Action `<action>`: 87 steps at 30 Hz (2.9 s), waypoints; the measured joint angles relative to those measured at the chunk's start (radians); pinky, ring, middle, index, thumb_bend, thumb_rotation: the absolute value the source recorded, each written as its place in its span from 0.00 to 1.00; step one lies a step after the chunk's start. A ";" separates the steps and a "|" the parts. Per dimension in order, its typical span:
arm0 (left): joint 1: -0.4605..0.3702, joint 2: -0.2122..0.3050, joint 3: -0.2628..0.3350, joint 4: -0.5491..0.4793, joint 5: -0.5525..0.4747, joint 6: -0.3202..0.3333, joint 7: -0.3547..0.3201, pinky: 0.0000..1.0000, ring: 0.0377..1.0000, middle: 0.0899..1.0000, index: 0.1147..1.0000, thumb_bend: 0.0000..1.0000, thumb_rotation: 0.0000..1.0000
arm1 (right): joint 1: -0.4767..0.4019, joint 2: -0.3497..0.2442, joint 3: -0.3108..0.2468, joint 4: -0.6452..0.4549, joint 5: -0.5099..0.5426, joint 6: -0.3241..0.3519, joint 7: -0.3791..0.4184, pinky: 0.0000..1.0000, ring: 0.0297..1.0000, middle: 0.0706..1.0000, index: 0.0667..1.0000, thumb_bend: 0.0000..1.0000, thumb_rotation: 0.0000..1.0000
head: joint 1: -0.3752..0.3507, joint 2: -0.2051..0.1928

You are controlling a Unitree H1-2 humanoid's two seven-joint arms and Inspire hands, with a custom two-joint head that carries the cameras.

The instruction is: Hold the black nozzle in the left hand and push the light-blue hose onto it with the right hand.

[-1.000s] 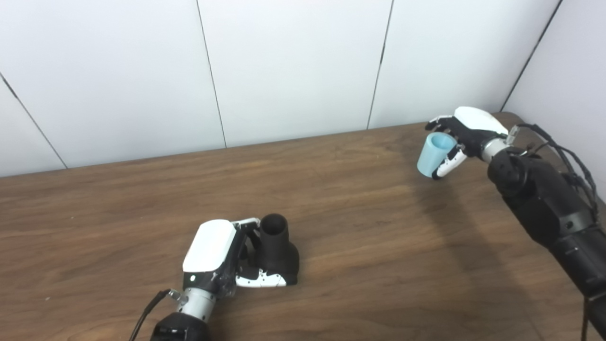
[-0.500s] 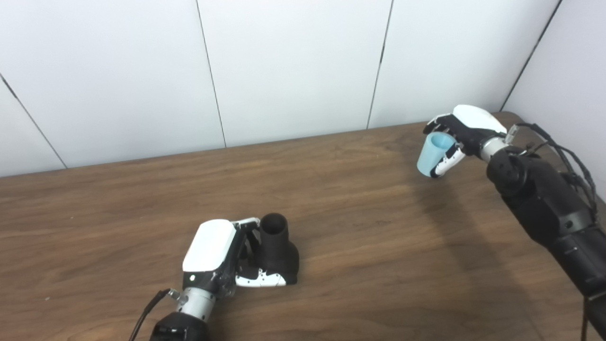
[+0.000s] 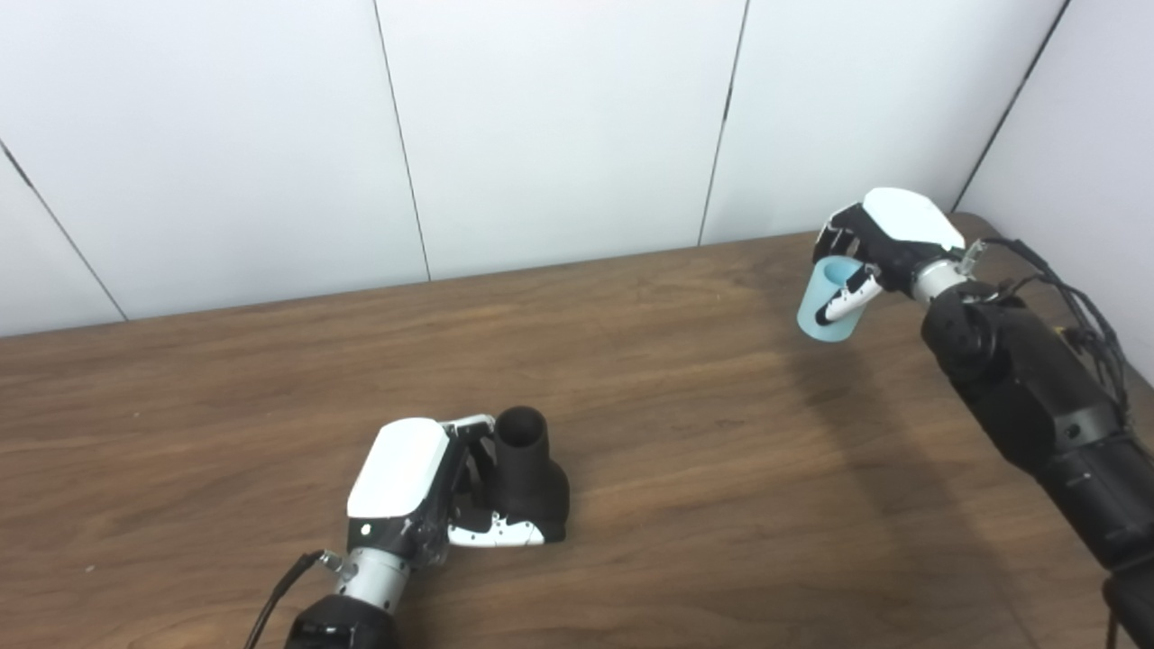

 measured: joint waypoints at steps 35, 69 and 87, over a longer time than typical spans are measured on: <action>0.003 -0.001 0.001 -0.002 0.001 -0.003 -0.002 0.28 0.32 0.40 0.43 0.52 0.00 | 0.077 0.054 -0.027 -0.456 0.006 0.005 0.078 0.42 0.38 0.48 0.47 0.52 0.00 | 0.037 0.006; 0.006 -0.023 -0.014 -0.002 0.017 0.031 0.000 0.27 0.32 0.42 0.42 0.53 0.00 | 0.130 0.324 -0.025 -1.051 0.130 0.191 0.379 0.37 0.38 0.49 0.47 0.52 0.00 | 0.153 0.014; 0.008 -0.027 -0.023 -0.009 0.017 0.047 0.000 0.26 0.30 0.42 0.42 0.53 0.00 | 0.170 0.425 0.031 -0.971 0.062 0.110 0.339 0.39 0.39 0.49 0.46 0.52 0.00 | 0.164 0.021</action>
